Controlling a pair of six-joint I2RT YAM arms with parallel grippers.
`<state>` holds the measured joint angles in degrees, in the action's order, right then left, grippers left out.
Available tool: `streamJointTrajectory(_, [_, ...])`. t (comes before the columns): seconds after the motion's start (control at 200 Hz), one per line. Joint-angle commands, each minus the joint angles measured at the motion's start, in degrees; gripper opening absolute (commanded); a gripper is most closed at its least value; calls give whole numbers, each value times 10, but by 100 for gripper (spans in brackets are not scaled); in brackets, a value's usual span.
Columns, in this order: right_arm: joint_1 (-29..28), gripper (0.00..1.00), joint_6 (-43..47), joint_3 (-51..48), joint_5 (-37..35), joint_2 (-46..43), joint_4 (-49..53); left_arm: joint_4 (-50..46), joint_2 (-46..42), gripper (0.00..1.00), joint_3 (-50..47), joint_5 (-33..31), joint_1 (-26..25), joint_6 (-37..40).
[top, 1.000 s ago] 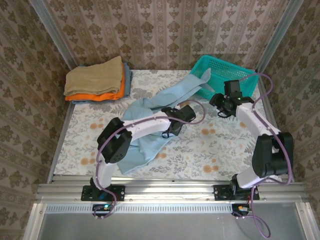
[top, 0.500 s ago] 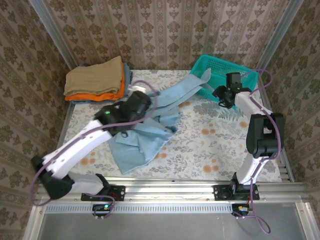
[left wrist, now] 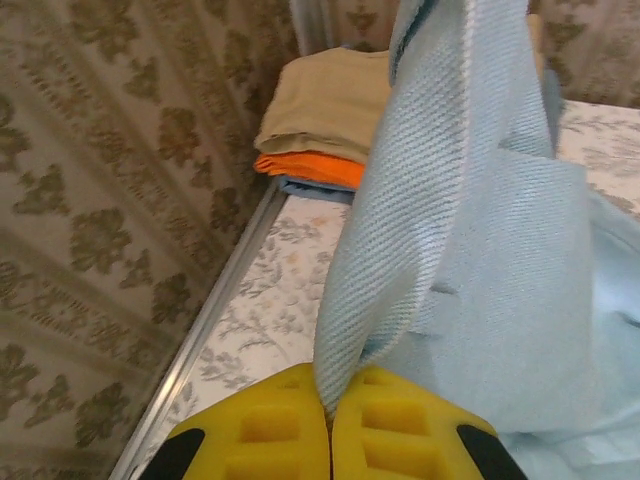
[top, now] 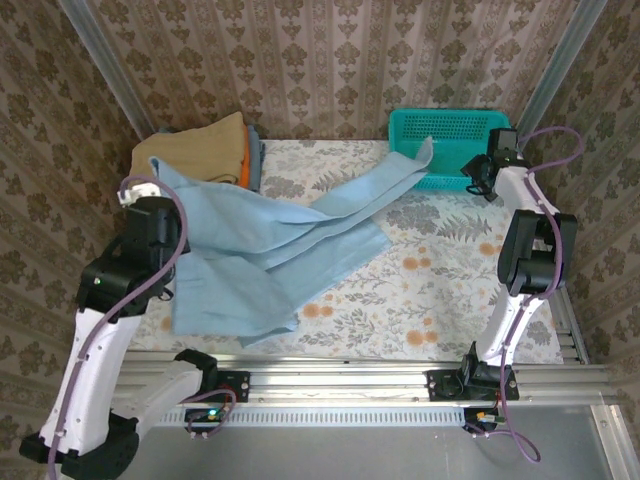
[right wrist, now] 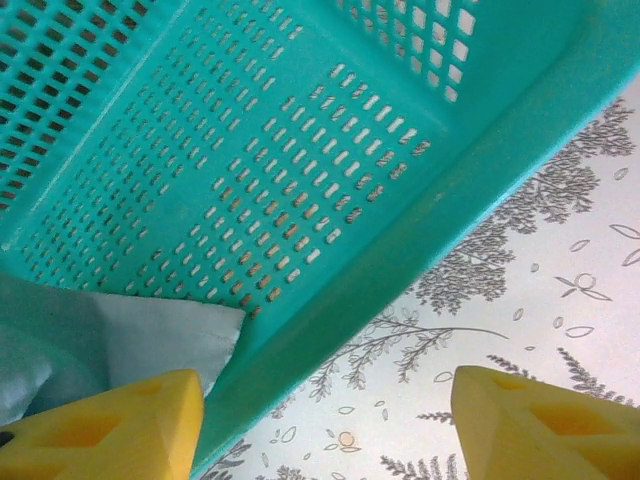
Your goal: Fold and stack the trousers
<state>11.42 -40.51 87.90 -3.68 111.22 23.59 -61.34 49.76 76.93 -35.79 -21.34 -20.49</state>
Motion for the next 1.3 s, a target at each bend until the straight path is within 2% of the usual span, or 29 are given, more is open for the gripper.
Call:
streamJointTrajectory(0.0, [-34, 71, 12, -46, 11, -71, -11, 2, -10, 0, -8, -2, 34, 23])
streamJointTrajectory(0.07, [-59, 73, 3, -93, 35, -114, -32, 3, -14, 0, -13, 5, 54, 33])
streamJointTrajectory(0.105, [-80, 81, -1, -117, 43, -132, -43, 7, -17, 0, -16, 13, 65, 38])
streamJointTrajectory(0.175, [-127, 87, -9, -153, 56, -153, -68, 10, -21, 0, -20, 28, 86, 42])
streamJointTrajectory(0.33, [-182, 88, -46, -164, 114, -121, -109, 22, -22, 0, -31, 79, 120, 49])
streamJointTrajectory(0.4, [-189, 87, -56, -147, 111, -94, -105, 24, -21, 0, -34, 94, 124, 48])
streamJointTrajectory(0.54, [-190, 85, -74, -109, 148, -26, -125, 30, -27, 0, -40, 104, 126, 53])
streamJointTrajectory(0.675, [-190, 71, -73, -49, 190, 39, -135, 33, -28, 0, -43, 118, 129, 55])
streamJointTrajectory(0.71, [-190, 62, -73, -41, 193, 45, -136, 34, -27, 0, -45, 122, 128, 55])
streamJointTrajectory(0.745, [-190, 46, -75, -38, 194, 45, -138, 35, -26, 0, -46, 124, 129, 56])
streamJointTrajectory(0.815, [-190, 26, -77, -44, 192, 36, -149, 35, -27, 0, -48, 127, 129, 56])
streamJointTrajectory(0.95, [-190, 0, -73, -52, 190, 3, -151, 38, -26, 0, -51, 142, 130, 58])
streamJointTrajectory(1.11, [-198, 0, -55, -40, 181, -45, -138, 46, -26, 0, -58, 162, 130, 58])
streamJointTrajectory(1.295, [-233, 0, 19, 0, 108, -95, -104, 55, -27, 0, -72, 193, 131, 56])
